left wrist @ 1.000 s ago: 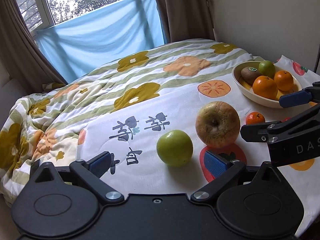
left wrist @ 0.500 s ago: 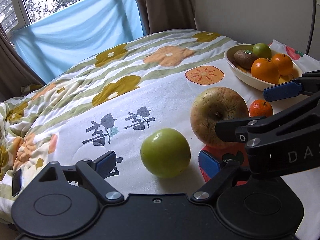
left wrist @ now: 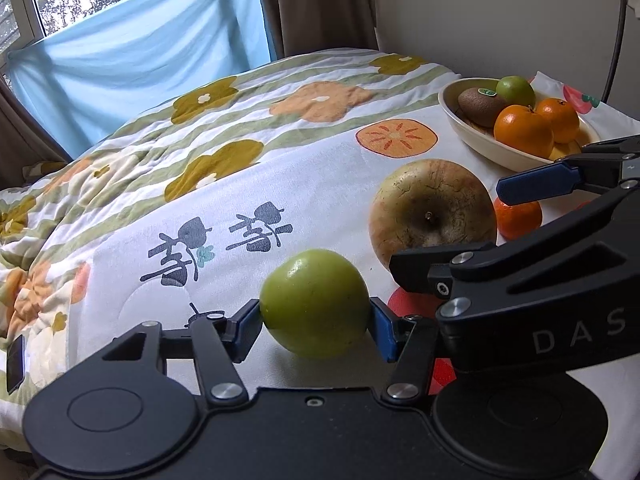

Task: Organize fruits
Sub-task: 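Grasp the green apple with the left tool while the right tool grasps the brown apple, then carry both apples into the white bowl and open both tools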

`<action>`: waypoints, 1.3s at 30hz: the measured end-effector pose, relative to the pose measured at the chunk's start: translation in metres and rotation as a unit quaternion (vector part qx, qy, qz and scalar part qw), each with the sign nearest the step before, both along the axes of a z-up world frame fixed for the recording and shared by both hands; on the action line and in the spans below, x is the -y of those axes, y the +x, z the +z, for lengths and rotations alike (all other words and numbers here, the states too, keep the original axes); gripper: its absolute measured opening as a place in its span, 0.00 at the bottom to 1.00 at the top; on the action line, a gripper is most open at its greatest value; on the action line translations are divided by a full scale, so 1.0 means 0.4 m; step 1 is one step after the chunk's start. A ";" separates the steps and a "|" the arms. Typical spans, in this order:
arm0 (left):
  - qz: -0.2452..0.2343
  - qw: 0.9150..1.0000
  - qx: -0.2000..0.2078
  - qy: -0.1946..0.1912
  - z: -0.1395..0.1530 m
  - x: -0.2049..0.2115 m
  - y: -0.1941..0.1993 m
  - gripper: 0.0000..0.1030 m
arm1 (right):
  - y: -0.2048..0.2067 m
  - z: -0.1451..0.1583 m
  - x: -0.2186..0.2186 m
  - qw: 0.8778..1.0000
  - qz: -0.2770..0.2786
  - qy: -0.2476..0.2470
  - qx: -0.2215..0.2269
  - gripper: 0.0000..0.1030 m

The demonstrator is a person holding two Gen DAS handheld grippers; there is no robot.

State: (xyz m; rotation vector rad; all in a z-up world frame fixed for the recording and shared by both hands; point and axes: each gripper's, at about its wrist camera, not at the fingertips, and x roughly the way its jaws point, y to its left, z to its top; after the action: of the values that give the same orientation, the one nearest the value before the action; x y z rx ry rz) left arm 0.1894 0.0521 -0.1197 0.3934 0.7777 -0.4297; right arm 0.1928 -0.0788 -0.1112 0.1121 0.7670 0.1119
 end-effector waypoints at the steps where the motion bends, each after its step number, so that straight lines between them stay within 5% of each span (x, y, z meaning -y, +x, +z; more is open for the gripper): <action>1: 0.000 1.000 0.001 0.003 0.000 0.000 -0.001 0.59 | 0.001 -0.001 -0.001 1.000 0.000 0.000 0.000 1.00; 21: 0.048 0.999 0.001 0.008 0.006 -0.046 -0.036 0.59 | 0.039 -0.026 -0.032 0.999 0.022 -0.024 -0.011 0.96; 26: 0.058 0.998 0.002 0.006 0.009 -0.051 -0.045 0.59 | 0.039 -0.032 -0.038 0.998 0.035 -0.043 -0.007 0.86; 39: 0.087 0.996 0.016 -0.006 0.069 -0.041 -0.092 0.59 | -0.008 0.019 -0.016 0.999 0.045 -0.015 0.002 0.85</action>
State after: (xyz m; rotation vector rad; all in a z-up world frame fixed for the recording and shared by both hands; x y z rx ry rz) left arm 0.1528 0.0685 -0.0923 0.3174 0.7705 -0.2647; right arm 0.1896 -0.0725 -0.1037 0.0490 0.7701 0.1851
